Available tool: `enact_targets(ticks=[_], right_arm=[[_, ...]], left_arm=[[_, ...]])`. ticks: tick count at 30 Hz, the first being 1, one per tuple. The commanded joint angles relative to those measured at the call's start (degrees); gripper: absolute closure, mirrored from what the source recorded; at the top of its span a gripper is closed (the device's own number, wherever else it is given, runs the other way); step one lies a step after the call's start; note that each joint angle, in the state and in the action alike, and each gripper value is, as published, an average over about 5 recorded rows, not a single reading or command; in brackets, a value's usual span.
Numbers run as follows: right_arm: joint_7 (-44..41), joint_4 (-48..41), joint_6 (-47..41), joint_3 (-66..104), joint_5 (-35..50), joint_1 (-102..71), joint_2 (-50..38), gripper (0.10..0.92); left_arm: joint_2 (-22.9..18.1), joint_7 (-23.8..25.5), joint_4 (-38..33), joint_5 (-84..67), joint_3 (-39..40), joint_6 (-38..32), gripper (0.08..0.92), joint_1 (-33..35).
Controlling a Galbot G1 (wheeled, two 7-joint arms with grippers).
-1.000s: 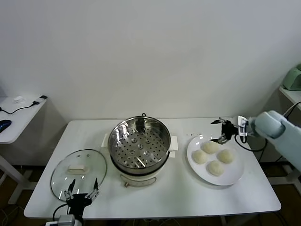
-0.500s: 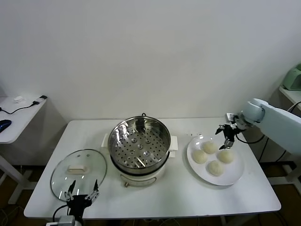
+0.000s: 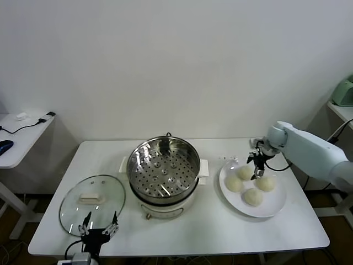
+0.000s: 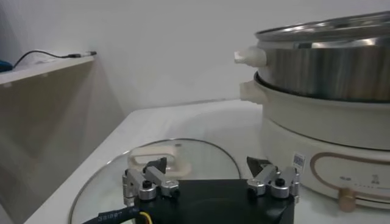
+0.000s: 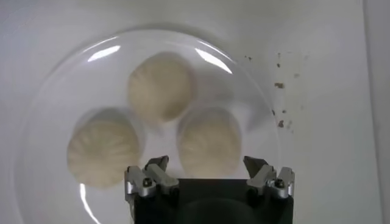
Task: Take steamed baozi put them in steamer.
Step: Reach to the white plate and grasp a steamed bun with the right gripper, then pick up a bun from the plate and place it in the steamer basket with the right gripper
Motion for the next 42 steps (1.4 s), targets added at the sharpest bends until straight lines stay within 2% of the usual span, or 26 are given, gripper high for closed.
enact_targets(ticks=[1, 5, 11, 15, 19, 24, 31, 36, 42], right_arm=[[0.96, -5.96, -0.28, 2.8, -2.27, -2.17, 3.9, 0.203], [-0.14, -5.21, -0.4, 2.31, -2.17, -2.0, 3.68, 0.233], [-0.6, -2.58, -0.81, 1.17, -0.75, -0.2, 2.73, 0.353], [-1.29, 1.65, -0.64, -2.51, 2.37, 5.63, 1.43, 0.371], [-2.4, 6.57, 0.81, -11.98, 9.73, 17.87, 1.42, 0.379], [-4.11, 13.89, 4.64, -21.8, 18.97, 36.36, 6.25, 0.38], [-5.72, 26.87, 12.58, -23.47, 23.6, 46.0, 17.52, 0.381], [-6.05, 30.28, 21.72, -23.99, 18.32, 43.67, 25.57, 0.381], [-5.28, 24.2, 36.24, -23.21, 2.97, 36.54, 30.47, 0.38]], left_arm=[[-0.04, -0.04, 0.04, 0.26, 0.2, -0.05, 0.177, 0.02], [-0.05, -0.07, -0.12, 0.33, 0.26, -0.03, 0.177, 0.25], [-0.06, -0.23, -0.34, 0.42, 0.32, -0.08, 0.177, 0.38], [-0.2, -0.39, -0.57, 0.45, 0.26, -0.01, 0.177, 0.41], [-0.2, -0.47, -1.14, 0.45, 0.37, 0.09, 0.177, 0.51], [-0.11, -0.48, -1.88, 0.45, 0.89, 0.24, 0.177, 0.57], [0.24, -0.49, -2.1, 0.5, 1.4, 0.09, 0.177, 0.76], [0.24, -0.56, -2.63, 0.79, 1.58, -0.18, 0.177, 1.02], [0.1, -0.73, -2.89, 1.4, 1.67, -0.9, 0.177, 1.7]])
